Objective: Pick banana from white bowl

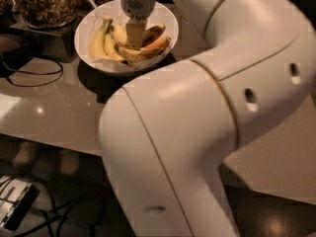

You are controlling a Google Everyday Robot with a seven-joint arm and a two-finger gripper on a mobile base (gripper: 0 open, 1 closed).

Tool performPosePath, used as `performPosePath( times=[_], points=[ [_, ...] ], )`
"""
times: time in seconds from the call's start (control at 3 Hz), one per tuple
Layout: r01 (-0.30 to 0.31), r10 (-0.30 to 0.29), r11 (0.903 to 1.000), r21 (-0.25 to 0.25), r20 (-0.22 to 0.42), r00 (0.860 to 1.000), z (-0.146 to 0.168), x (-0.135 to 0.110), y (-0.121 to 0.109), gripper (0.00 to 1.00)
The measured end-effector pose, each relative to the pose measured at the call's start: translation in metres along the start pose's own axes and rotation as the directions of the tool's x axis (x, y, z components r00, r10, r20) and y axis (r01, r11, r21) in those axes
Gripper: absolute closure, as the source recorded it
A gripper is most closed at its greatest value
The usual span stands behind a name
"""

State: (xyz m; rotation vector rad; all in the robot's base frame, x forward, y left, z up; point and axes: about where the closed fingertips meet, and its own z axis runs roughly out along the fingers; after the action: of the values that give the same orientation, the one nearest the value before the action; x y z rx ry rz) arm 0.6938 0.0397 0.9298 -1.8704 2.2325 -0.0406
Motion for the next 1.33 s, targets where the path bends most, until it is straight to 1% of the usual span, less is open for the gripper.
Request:
performPosePath(
  times=[0.33, 0.67, 1.0, 1.33],
  points=[
    [0.016, -0.018, 0.9995, 0.025, 0.073, 0.997, -0.015, 0.021, 0.013, 1.0],
    [0.014, -0.015, 0.9998, 0.017, 0.077, 0.997, -0.013, 0.026, 0.02, 1.0],
    [0.035, -0.036, 0.9993, 0.01, 0.041, 0.999, -0.02, 0.026, 0.028, 1.0],
    [0.073, -0.073, 0.9972, -0.018, -0.008, 0.997, -0.052, 0.036, 0.077, 1.0]
  ],
)
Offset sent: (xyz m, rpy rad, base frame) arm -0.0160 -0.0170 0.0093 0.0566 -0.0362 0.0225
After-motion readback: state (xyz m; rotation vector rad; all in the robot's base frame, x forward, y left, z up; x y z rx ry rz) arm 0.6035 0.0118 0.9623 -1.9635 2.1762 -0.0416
